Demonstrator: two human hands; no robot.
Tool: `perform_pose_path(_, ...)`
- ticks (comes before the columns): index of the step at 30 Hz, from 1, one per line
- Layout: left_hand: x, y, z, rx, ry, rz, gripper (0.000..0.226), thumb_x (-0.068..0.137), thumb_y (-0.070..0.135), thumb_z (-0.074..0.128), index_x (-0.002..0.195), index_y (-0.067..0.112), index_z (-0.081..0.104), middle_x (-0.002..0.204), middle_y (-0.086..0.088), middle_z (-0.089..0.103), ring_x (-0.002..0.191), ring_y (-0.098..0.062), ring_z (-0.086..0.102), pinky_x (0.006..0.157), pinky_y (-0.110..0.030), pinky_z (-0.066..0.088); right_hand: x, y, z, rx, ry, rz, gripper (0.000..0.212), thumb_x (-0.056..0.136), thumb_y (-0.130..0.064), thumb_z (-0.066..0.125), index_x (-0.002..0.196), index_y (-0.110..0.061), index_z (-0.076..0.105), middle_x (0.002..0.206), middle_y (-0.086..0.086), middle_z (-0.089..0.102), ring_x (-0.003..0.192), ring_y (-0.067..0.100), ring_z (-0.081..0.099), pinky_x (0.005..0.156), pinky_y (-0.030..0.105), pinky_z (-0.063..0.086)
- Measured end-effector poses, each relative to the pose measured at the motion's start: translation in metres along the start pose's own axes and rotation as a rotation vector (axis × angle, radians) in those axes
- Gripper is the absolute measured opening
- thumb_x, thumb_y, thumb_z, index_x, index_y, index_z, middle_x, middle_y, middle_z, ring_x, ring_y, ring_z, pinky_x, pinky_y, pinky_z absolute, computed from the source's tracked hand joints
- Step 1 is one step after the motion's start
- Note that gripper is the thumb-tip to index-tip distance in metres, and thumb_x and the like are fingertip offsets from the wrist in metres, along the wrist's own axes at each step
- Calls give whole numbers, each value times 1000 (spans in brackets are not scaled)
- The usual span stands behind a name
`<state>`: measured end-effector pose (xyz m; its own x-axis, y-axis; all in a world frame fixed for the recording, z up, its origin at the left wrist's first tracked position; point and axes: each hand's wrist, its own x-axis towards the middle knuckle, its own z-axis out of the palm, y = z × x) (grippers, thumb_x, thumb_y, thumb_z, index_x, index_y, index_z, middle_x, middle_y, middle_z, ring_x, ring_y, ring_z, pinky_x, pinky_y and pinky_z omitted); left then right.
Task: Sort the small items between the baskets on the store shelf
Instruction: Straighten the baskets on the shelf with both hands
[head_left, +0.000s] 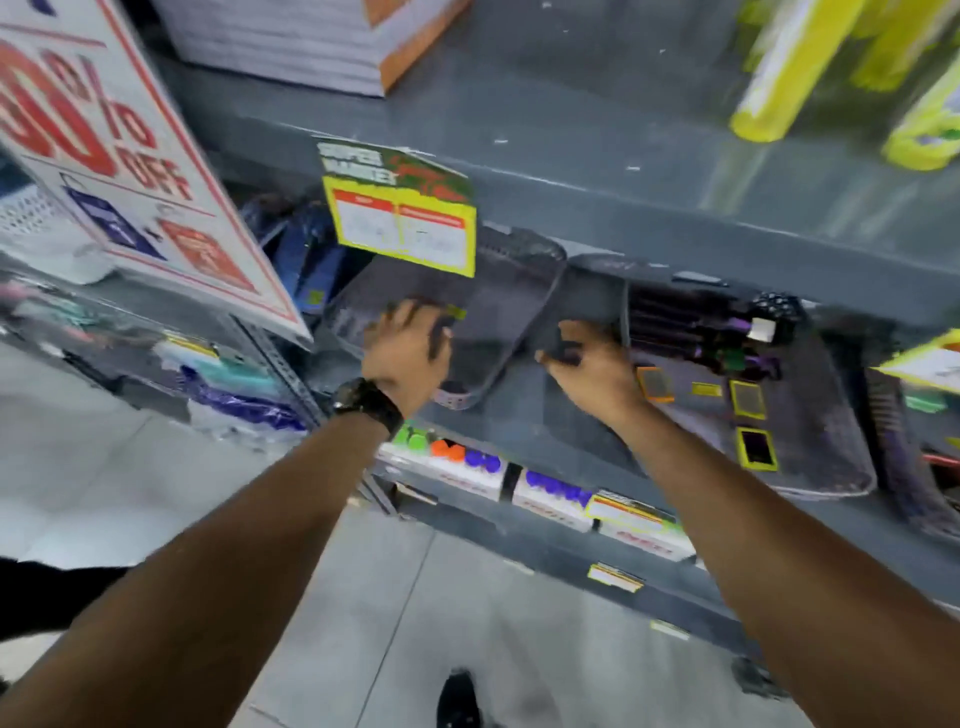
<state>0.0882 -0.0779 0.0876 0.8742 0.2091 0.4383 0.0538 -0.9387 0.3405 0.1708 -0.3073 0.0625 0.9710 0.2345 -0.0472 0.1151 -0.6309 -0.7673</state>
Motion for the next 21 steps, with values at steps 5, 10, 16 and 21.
perform_pose_path(5, 30, -85, 0, -36, -137, -407, 62, 88, 16, 61, 144, 3, 36, 146, -25, 34, 134, -40, 31, 107, -40, 21, 7, -29, 58, 91, 8, 165, 49, 87, -41, 70, 125, -13, 57, 124, 15, 68, 115, 36, 63, 92, 40, 51)
perform_pose_path(10, 20, -106, 14, -187, -276, -617, 74, 96, 17, 48, 155, 12, 3, 162, -14, 7, 134, -39, 37, 88, -38, 40, 10, -38, 73, 83, -30, 243, 50, 88, -27, 62, 134, -16, 48, 112, 18, 73, 97, 42, 70, 86, 49, 57)
perform_pose_path(16, 10, -91, 15, -203, -261, -645, 71, 93, 16, 45, 154, 10, 9, 159, -16, 20, 127, -40, 44, 97, -36, 40, 15, -39, 64, 224, -35, 334, 44, 87, -17, 51, 131, -23, 50, 122, 13, 67, 93, 36, 72, 73, 52, 63)
perform_pose_path(21, 10, -76, 15, -258, -269, -619, 70, 93, 17, 48, 152, 6, 12, 158, -17, 15, 129, -42, 41, 103, -46, 39, 24, -33, 52, 145, -38, 325, 43, 89, -17, 45, 131, -25, 50, 122, 10, 66, 90, 30, 72, 69, 46, 64)
